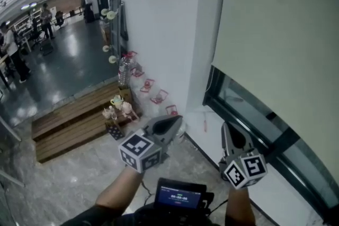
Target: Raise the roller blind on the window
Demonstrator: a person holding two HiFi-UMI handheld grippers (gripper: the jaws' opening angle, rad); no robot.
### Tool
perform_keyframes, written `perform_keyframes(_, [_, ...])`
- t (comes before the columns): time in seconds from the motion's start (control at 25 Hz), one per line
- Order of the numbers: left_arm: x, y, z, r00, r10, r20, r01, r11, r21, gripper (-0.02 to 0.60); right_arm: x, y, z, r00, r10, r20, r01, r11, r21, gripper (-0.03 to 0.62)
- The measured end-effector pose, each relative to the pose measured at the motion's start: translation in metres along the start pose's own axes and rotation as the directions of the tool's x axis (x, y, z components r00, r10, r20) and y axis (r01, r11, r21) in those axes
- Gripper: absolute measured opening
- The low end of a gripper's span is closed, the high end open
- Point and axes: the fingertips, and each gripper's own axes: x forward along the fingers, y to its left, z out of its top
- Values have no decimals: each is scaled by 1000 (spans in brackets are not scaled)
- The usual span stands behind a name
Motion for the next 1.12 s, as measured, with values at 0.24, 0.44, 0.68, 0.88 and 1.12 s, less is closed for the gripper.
perform_keyframes(0.24, [48, 0, -3, 1000, 6, -8, -6, 1000, 11, -9, 11, -46, 0, 1000, 16, 15, -16, 1000, 8, 2])
perform_keyframes(0.44, [73, 4, -11, 999, 29, -20, -28, 1000, 8, -9, 20, -76, -9, 999, 31, 14, -31, 999, 27, 2])
perform_keyframes(0.68, [88, 13, -16, 998, 59, -36, -59, 998, -4, -9, 32, -99, -18, 999, 42, 15, -43, 997, 64, 2])
perform_keyframes(0.88, [102, 30, -19, 997, 66, -37, -66, 998, -9, -9, 49, -109, -28, 999, 48, 5, -49, 996, 70, 2])
perform_keyframes(1.12, [130, 64, -25, 999, 39, -33, -40, 999, -28, -9, 82, -127, -38, 1000, 23, -6, -22, 997, 80, 2])
